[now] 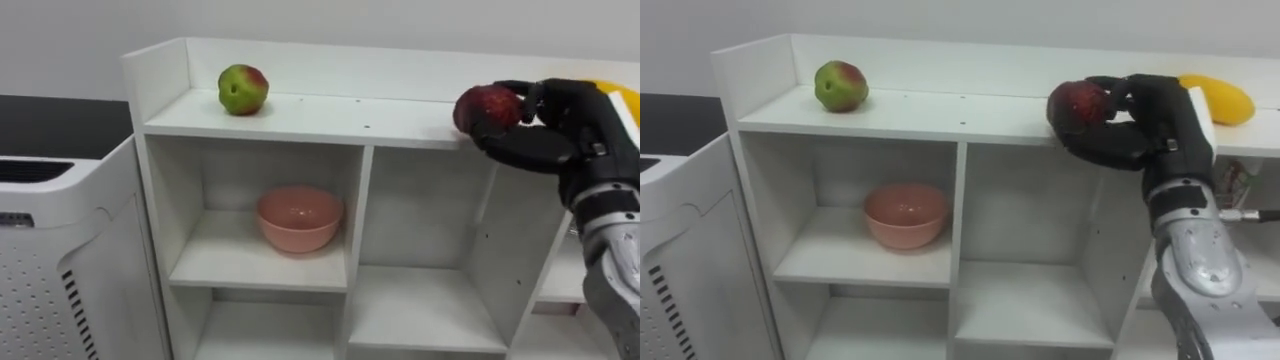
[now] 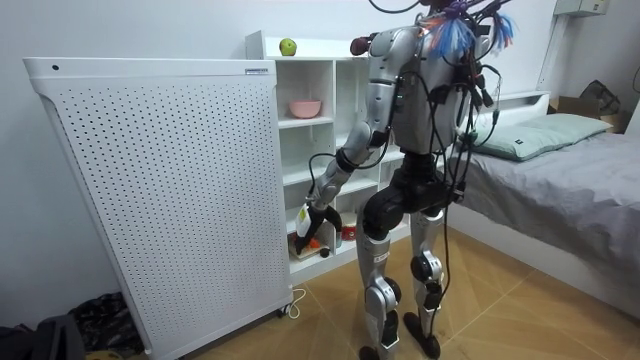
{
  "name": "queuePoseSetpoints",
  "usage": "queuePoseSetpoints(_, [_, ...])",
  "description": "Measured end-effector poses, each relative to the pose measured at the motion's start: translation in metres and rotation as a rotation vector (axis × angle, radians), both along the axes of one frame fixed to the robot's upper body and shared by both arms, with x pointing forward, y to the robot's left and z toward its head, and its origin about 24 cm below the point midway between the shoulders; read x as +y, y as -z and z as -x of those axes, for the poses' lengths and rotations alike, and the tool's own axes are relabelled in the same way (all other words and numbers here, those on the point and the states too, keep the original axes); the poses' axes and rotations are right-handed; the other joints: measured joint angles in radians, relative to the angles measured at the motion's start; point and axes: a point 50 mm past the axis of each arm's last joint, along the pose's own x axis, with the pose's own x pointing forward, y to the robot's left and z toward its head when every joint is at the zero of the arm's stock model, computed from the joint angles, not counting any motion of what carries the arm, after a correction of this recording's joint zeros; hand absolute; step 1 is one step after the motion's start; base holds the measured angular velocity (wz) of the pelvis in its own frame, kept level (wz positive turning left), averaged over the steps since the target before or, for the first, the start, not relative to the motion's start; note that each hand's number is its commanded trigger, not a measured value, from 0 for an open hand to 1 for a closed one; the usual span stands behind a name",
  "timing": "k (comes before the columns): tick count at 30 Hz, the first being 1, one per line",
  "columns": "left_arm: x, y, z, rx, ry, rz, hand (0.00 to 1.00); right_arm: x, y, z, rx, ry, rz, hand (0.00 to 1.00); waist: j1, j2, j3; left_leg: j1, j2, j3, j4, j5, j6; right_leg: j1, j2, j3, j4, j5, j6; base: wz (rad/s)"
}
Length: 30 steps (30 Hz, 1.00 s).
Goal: Arrange fruit in the closet
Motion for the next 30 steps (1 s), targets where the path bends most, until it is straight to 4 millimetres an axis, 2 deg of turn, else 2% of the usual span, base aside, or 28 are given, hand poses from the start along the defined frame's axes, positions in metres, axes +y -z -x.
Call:
queuePoseSetpoints(4, [0.000,-0.001,-0.001,-0.015,-0.004,0.005,0.00,0.018,0.021,0.014,0.064,-0.154,0.028,1.00,0.005,0.005,0.0027,-0.001,0.001,0.010,-0.001,0.000,0.000,-0.007,0.001,0.020,0.001,0.002,0.000,-0.08])
queuePoseSetpoints(8, [-0.001,-0.001,-0.002,-0.024,0.001,0.006,0.00,0.020,0.032,0.020,0.113,-0.220,0.014,1.00,0.015,0.010,0.0047,-0.007,0.001,0.018,-0.012,0.000,0.000,-0.018,0.003,0.026,0.003,0.005,0.000,-0.08])
queuePoseSetpoints(11, [-0.001,0.000,-0.001,-0.021,0.000,0.008,0.00,0.023,0.034,0.021,0.121,-0.256,-0.003,1.00,0.024,0.019,0.0000,-0.002,0.002,0.022,-0.015,0.000,0.000,-0.019,0.007,0.039,0.002,0.005,0.000,-0.05])
queuePoseSetpoints(14, [-0.001,0.000,-0.001,-0.029,-0.002,0.013,0.00,0.027,0.036,0.022,0.126,-0.283,-0.031,1.00,0.028,0.026,-0.0008,-0.005,0.002,0.023,-0.015,0.001,0.000,-0.025,0.007,0.043,0.002,0.005,0.000,-0.01])
queuePoseSetpoints(17, [-0.003,0.002,0.005,-0.026,-0.029,0.012,0.00,0.035,0.051,0.026,0.181,-0.327,-0.066,1.00,0.029,0.027,-0.0016,-0.005,0.001,0.025,-0.017,0.001,-0.001,-0.030,0.007,0.047,0.001,0.005,0.000,-0.03])
queuePoseSetpoints(20, [-0.004,0.007,0.015,0.008,-0.038,0.004,0.00,0.039,0.076,0.033,0.274,-0.358,-0.110,1.00,0.029,0.027,-0.0010,-0.006,0.001,0.024,-0.018,0.001,-0.001,-0.030,0.006,0.046,0.001,0.005,0.000,0.00])
queuePoseSetpoints(21, [-0.005,0.009,0.019,0.018,-0.055,0.005,0.00,0.039,0.089,0.035,0.320,-0.362,-0.163,1.00,0.028,0.026,0.0026,-0.010,0.001,0.024,-0.017,0.001,0.000,-0.032,0.005,0.044,0.001,0.005,0.000,0.04])
queuePoseSetpoints(24, [-0.010,0.011,0.020,0.015,-0.057,0.017,0.00,0.037,0.130,0.038,0.469,-0.343,-0.286,1.00,0.023,0.020,0.0014,-0.063,0.002,0.023,0.007,0.003,0.001,-0.073,-0.001,0.024,0.011,0.009,-0.002,0.07])
queuePoseSetpoints(25, [-0.012,0.013,0.021,0.019,-0.042,0.021,0.00,0.035,0.146,0.039,0.530,-0.336,-0.321,1.00,0.023,0.021,0.0059,-0.082,0.001,0.022,0.014,0.005,0.002,-0.090,-0.004,0.021,0.020,0.010,-0.003,0.06])
queuePoseSetpoints(30, [-0.022,0.018,0.018,0.037,-0.066,0.064,0.00,0.020,0.201,0.043,0.735,-0.234,-0.474,1.00,0.021,0.033,0.0156,-0.187,-0.003,0.020,0.059,0.011,0.010,-0.203,-0.024,0.024,0.081,0.010,-0.003,0.01])
